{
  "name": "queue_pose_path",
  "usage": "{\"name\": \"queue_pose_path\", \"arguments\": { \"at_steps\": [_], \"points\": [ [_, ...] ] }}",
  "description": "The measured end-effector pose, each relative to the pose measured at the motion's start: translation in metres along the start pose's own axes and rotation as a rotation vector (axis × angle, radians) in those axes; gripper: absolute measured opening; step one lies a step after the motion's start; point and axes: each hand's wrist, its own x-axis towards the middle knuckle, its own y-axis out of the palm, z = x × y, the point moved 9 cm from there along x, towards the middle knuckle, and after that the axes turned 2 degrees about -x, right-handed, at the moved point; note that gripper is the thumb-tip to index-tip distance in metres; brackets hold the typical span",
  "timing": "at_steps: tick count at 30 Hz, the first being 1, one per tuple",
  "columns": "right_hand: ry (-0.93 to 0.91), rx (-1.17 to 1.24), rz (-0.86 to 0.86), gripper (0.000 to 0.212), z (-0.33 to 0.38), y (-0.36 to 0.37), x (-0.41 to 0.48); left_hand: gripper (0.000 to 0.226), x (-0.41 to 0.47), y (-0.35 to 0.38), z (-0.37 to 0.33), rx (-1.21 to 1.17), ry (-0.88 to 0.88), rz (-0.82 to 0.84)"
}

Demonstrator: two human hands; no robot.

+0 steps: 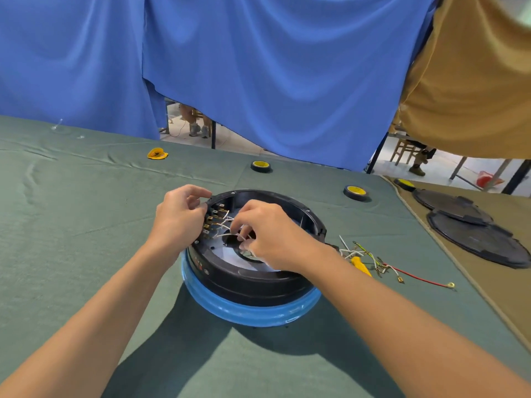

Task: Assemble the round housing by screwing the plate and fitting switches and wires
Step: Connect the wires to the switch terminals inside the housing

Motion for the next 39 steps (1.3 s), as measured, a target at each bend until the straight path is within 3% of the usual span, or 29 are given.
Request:
{"name": "queue_pose_path", "arguments": {
  "at_steps": [4,8,11,15,17,19,21,24,39],
  "points": [
    [-0.036,0.015,-0.009,0.023,0.0,-0.002,-0.003,0.024,-0.006,0.004,-0.022,0.333,0.119,-0.01],
    [-0.054,0.002,-0.042,0.02,-0.009,-0.015,-0.018,0.026,-0.024,0.035,-0.048,0.59,0.266,0.089],
    [-0.02,0.041,-0.263,0.016,-0.034,-0.038,-0.045,0.026,-0.042,0.062,-0.065,0.749,0.356,0.189],
    [0.126,0.081,-0.613,0.008,-0.086,-0.065,-0.096,0.028,-0.067,0.106,-0.09,0.697,0.43,0.353],
    [0.26,0.051,-0.683,0.011,-0.122,-0.071,-0.116,0.031,-0.078,0.13,-0.1,0.675,0.477,0.402],
    [0.415,0.006,-0.586,0.018,-0.162,-0.069,-0.129,0.037,-0.085,0.153,-0.107,0.678,0.518,0.431],
    [0.546,-0.074,-0.368,0.023,-0.197,-0.059,-0.141,0.043,-0.088,0.17,-0.106,0.688,0.527,0.469],
    [0.629,-0.081,-0.192,0.017,-0.228,-0.049,-0.164,0.047,-0.09,0.188,-0.095,0.728,0.494,0.572],
    [0.596,-0.168,-0.134,0.009,-0.24,-0.034,-0.168,0.04,-0.086,0.181,-0.093,0.675,0.466,0.548]
  ]
}}
